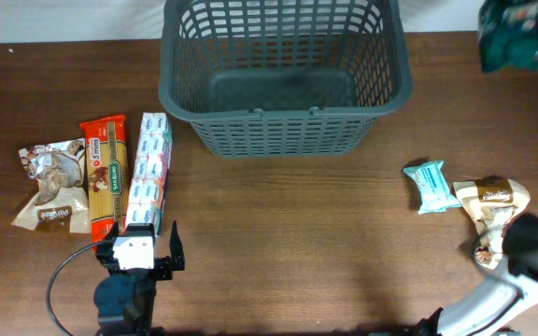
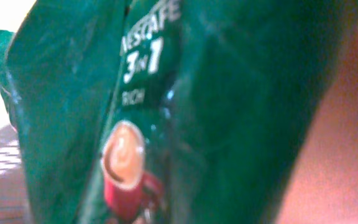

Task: Pack container
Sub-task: 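Grasp the green Nescafé bag with the right gripper and lift, then carry the Nescafé bag over the basket and release it inside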

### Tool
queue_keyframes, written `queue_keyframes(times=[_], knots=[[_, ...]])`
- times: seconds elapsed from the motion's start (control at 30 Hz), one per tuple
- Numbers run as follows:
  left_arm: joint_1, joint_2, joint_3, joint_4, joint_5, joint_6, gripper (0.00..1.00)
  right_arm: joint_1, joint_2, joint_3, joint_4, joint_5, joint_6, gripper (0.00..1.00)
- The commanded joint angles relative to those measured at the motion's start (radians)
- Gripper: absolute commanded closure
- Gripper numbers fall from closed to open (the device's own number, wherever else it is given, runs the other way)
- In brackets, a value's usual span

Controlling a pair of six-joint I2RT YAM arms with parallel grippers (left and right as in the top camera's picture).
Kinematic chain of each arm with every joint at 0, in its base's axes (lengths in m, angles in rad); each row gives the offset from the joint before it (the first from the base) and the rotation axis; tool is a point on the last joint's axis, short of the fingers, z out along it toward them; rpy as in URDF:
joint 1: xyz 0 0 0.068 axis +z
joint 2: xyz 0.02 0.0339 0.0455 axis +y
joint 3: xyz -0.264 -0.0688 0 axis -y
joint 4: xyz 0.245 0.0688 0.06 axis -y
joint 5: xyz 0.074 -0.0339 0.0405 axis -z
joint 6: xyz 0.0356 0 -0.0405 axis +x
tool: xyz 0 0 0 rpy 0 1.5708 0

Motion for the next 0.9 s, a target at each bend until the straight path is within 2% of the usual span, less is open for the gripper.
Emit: queue_keyframes(times=[0.0, 0.17, 0.33, 0.53, 0.7, 0.87], knots=[[-0.003, -0.007, -0.004, 0.002, 0.011, 0.01, 0.01, 0.058, -0.165, 0.075, 0.019, -0.127, 0.01, 0.96], [-0.003, -0.006, -0.004, 0.002, 0.011, 0.01, 0.01, 0.199, -0.261, 0.077, 0.033, -0.126, -0.022, 0.96], [-0.003, -0.007, -0.004, 0.002, 0.011, 0.01, 0.01, 0.376, -0.24, 0.07, 0.034, -0.109, -0.021, 0.96], [-0.003, -0.006, -0.004, 0.002, 0.011, 0.01, 0.01, 0.555, -0.117, 0.069, 0.121, -0.014, -0.019, 0.96], [-0.003, -0.006, -0.004, 0.002, 0.011, 0.01, 0.01, 0.642, 0.007, 0.069, 0.219, -0.012, 0.028, 0.96], [-0.003, -0.007, -0.004, 0.002, 0.011, 0.01, 0.01, 0.713, 0.142, 0.069, 0.199, -0.012, 0.056, 0.96]])
